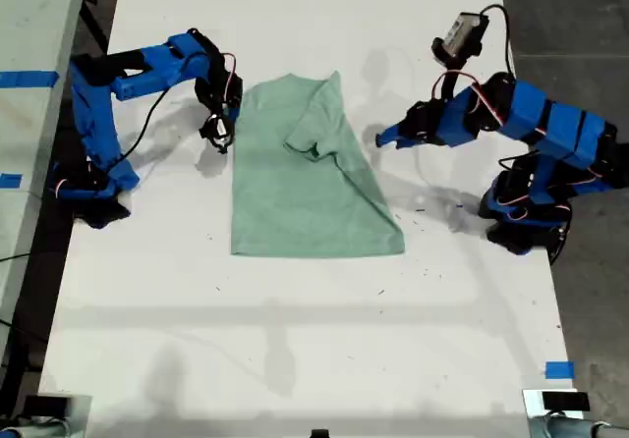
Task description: Fold tshirt
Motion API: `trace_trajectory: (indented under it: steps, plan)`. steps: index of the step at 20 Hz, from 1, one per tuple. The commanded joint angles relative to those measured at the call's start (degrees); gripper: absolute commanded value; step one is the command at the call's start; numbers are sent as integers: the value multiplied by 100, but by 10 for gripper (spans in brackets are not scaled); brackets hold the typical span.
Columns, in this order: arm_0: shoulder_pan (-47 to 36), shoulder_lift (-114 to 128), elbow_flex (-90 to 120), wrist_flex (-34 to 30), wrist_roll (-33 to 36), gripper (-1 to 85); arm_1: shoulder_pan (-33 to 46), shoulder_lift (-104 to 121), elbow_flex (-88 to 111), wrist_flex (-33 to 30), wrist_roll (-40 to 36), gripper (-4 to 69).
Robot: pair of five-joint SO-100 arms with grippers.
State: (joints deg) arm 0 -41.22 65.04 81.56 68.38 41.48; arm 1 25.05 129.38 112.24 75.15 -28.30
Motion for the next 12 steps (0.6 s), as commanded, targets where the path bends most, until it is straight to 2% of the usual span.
trace_trajectory:
  steps: [1,5,10,12]
  plan:
    - [-26,967,-246,448,79,1,-18,237,-18,-62,53,141]
    - [606,1301,-1239,773,185,1,9,237,35,-79,62,139]
    - [1723,-483,-3990,624,334,1,18,246,88,-97,79,137]
    - [1907,-949,-4184,35,325,1,-9,264,123,-88,97,137]
